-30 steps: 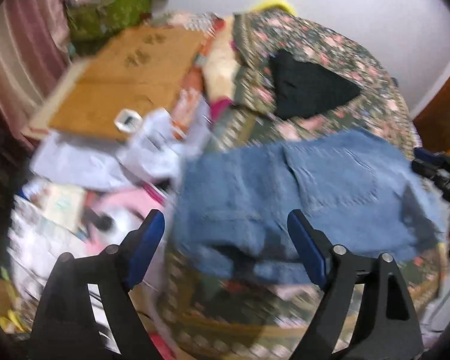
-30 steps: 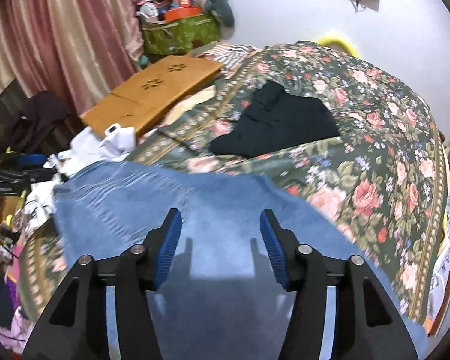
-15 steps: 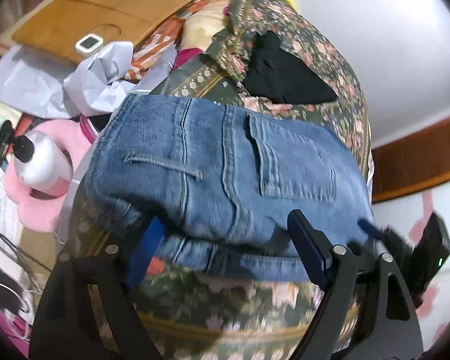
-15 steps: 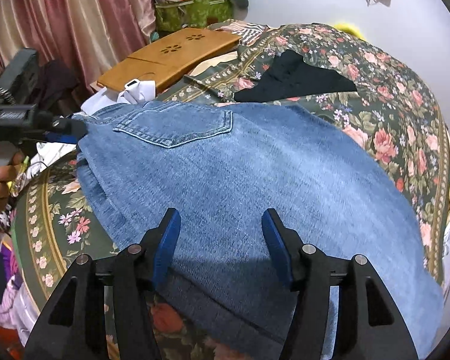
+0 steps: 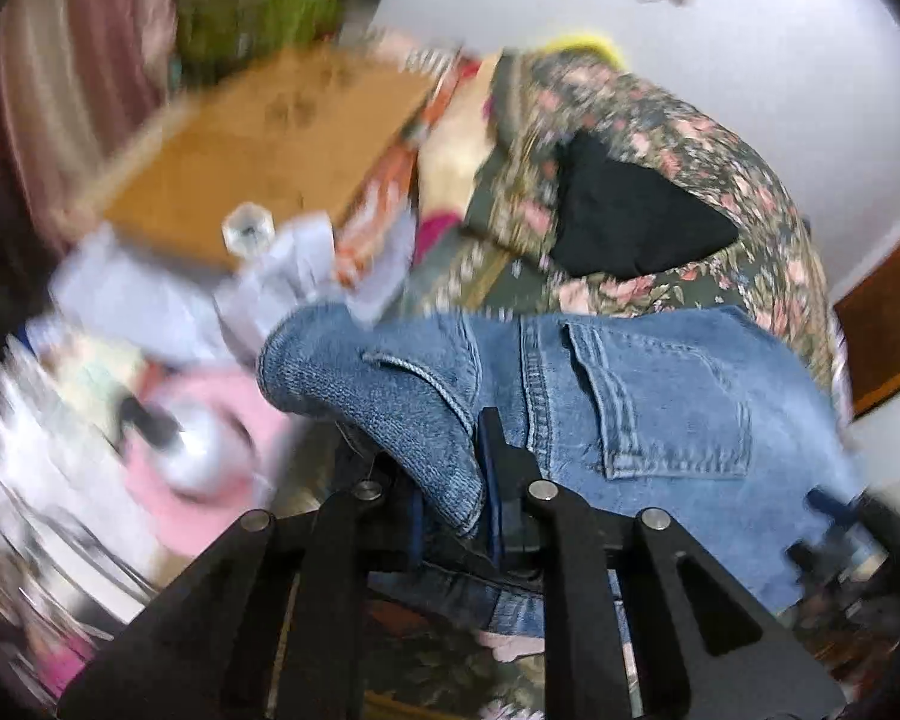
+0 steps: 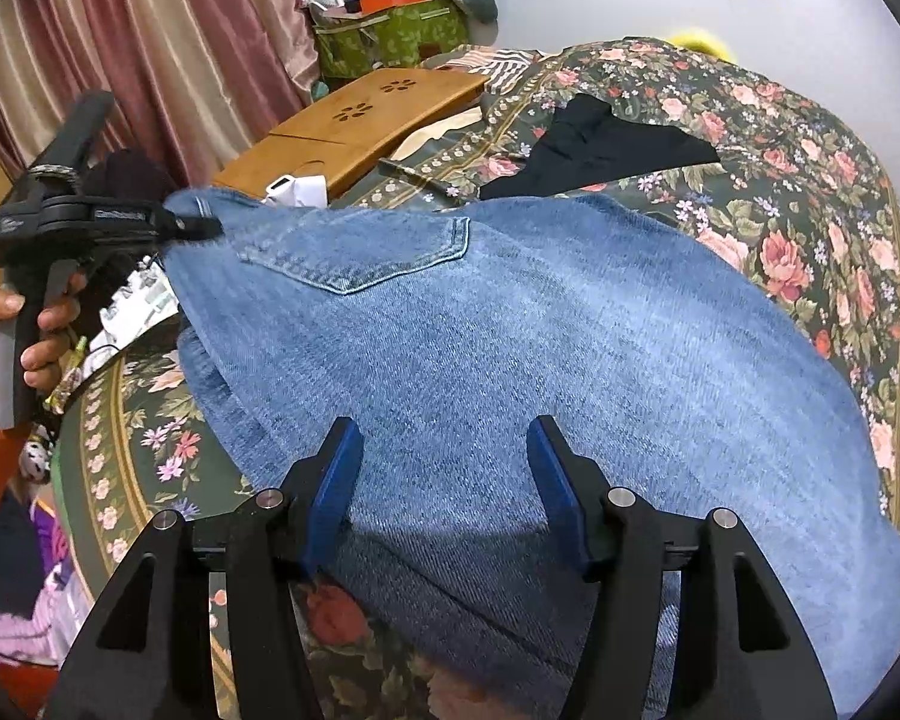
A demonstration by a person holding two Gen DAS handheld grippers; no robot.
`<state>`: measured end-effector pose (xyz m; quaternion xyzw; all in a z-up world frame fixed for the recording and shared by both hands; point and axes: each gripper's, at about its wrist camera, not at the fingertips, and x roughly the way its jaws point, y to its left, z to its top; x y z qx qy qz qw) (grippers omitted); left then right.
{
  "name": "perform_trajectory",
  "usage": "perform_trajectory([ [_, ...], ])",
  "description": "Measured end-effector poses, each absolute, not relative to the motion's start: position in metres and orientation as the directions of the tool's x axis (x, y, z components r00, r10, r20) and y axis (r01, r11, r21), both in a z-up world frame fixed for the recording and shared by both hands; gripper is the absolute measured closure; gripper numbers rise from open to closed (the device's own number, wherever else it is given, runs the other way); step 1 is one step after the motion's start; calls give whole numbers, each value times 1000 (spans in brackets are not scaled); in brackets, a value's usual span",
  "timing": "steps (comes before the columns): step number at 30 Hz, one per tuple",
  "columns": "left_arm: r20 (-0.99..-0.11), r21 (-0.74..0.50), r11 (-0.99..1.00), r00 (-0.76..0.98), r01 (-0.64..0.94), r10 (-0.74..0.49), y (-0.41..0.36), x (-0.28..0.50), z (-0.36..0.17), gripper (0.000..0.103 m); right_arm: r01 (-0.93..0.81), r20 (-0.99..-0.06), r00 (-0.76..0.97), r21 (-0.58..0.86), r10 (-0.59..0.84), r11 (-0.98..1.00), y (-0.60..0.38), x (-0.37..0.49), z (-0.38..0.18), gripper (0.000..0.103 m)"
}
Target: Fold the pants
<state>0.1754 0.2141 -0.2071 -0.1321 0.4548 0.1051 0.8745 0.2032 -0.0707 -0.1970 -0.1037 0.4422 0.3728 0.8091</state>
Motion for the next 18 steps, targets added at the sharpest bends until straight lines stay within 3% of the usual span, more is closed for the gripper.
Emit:
perform_trajectory([
  [3,-813,-18,964,565,-264,140,199,165,-209,85,-700,-804,282,200,523,685,-74,206,-191,48],
  [9,-893,-159,941,449,-297,-9,223,157,-262,79,-617,-786,358,206,504,760,-106,221,-180,49],
  [11,-890,-137,942,455,-306,18,221,151,-261,68,-565,-795,376,210,475,798,-123,230,-186,49],
  [13,-889,-96,947,453,-307,57,221,145,-254,65,-489,-820,383,212,426,846,-149,238,-199,49],
  [18,-878,-11,944,456,-329,148,223,134,-229,45,-363,-802,427,271,418,892,-221,226,-206,49],
])
